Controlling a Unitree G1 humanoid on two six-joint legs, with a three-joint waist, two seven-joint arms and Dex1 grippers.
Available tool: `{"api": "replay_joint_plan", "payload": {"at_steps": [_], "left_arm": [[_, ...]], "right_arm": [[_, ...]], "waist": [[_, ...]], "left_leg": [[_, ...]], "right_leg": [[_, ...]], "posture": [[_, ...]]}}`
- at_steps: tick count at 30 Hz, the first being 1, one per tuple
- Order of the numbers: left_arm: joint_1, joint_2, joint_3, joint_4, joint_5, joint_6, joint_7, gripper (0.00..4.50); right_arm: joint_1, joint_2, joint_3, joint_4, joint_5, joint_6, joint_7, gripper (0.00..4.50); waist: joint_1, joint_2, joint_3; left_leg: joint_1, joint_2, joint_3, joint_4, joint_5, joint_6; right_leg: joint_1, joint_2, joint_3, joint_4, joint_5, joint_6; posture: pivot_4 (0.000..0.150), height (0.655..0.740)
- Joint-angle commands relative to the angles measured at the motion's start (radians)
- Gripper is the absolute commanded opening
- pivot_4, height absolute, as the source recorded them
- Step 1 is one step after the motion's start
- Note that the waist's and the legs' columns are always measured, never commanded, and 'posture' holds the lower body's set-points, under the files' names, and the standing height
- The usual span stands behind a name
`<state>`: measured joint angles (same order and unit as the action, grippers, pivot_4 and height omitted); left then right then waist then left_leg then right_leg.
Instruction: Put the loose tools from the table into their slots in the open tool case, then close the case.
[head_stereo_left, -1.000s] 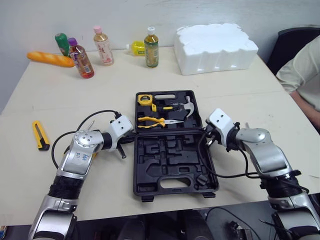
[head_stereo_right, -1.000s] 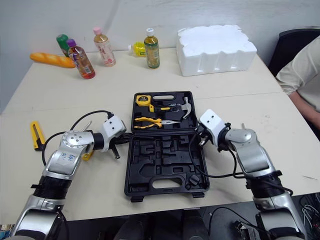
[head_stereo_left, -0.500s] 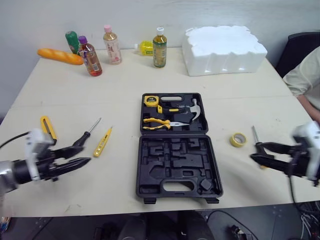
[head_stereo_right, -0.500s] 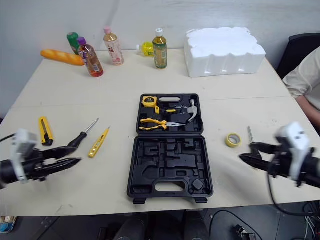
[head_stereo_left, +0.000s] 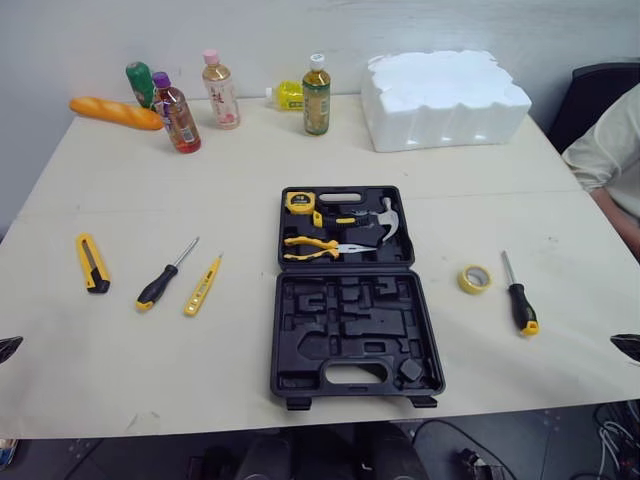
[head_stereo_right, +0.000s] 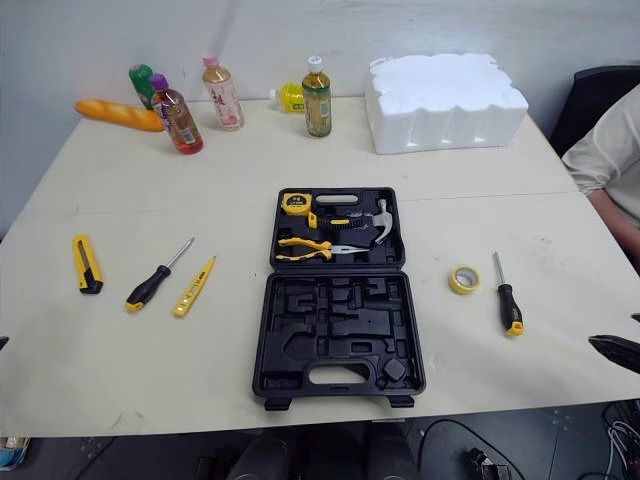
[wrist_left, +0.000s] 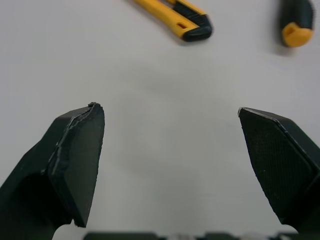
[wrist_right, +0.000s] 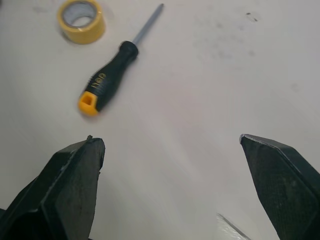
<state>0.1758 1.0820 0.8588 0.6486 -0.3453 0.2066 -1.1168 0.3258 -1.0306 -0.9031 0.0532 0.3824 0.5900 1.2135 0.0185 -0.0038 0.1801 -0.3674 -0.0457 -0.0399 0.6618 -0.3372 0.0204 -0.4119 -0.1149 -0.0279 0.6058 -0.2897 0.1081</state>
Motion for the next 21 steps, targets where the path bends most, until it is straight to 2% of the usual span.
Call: {"api": "replay_joint_plan", "payload": {"at_steps": [1, 4, 7, 11, 16, 19, 21], "left_arm": [[-0.024, 0.024, -0.015, 0.036, 0.006, -0.063, 0.019, 4.47], [-0.067, 0.003, -0.083, 0.047, 0.039, -0.119, 0.073, 4.47], [-0.083, -0.013, -0.103, 0.007, 0.008, -0.099, 0.054, 4.47], [-0.029, -0.059, -0.106, -0.238, -0.065, 0.012, 0.017, 4.47], [0.005, -0.109, -0.120, -0.495, -0.107, 0.138, 0.082, 4.47], [-0.014, -0.146, -0.210, -0.645, -0.105, 0.232, 0.161, 4.47], [-0.040, -0.158, -0.278, -0.685, -0.069, 0.266, 0.214, 4.47]], "right_arm": [[-0.021, -0.025, -0.007, 0.031, -0.004, -0.056, -0.011, 4.50], [-0.054, -0.033, 0.023, 0.059, -0.017, -0.110, -0.020, 4.50], [-0.092, -0.047, 0.053, 0.068, -0.005, -0.122, -0.023, 4.50], [-0.192, -0.034, 0.128, -0.068, 0.089, -0.046, -0.041, 4.50], [-0.271, -0.021, 0.231, -0.243, 0.189, 0.043, -0.060, 4.50], [-0.492, 0.009, 0.400, -0.445, 0.409, 0.175, -0.123, 4.50], [-0.625, 0.045, 0.506, -0.513, 0.472, 0.212, -0.155, 4.50]], "waist": [[-0.001, 0.000, 0.000], [-0.001, 0.000, 0.000], [-0.003, 0.000, 0.000], [-0.017, 0.000, 0.000], [-0.021, 0.000, 0.000], [-0.026, 0.003, 0.001], [-0.025, 0.005, 0.002]], "left_leg": [[0.000, 0.000, 0.000, 0.000, 0.000, 0.000], [0.001, 0.000, 0.001, 0.000, 0.000, 0.000], [0.001, 0.000, 0.001, 0.000, 0.000, 0.000], [0.000, 0.001, 0.001, 0.000, 0.002, -0.005], [0.000, 0.002, 0.001, 0.000, 0.002, -0.007], [0.000, 0.002, 0.001, 0.001, 0.002, -0.007], [0.001, 0.002, 0.003, 0.002, 0.002, -0.007]], "right_leg": [[0.000, 0.000, 0.000, 0.000, 0.000, 0.000], [0.000, 0.000, 0.000, 0.001, 0.000, 0.000], [0.000, 0.000, 0.001, 0.001, 0.000, 0.000], [0.000, 0.000, 0.001, 0.001, 0.000, 0.000], [-0.001, 0.001, 0.001, 0.001, 0.000, 0.000], [0.000, 0.002, 0.001, 0.001, 0.000, 0.000], [-0.001, 0.002, 0.003, 0.003, 0.001, 0.001]], "posture": [[0.150, 0.7400], [0.150, 0.7400], [0.150, 0.7400], [0.150, 0.7400], [0.150, 0.7400], [0.150, 0.7400], [0.150, 0.7400]]}}
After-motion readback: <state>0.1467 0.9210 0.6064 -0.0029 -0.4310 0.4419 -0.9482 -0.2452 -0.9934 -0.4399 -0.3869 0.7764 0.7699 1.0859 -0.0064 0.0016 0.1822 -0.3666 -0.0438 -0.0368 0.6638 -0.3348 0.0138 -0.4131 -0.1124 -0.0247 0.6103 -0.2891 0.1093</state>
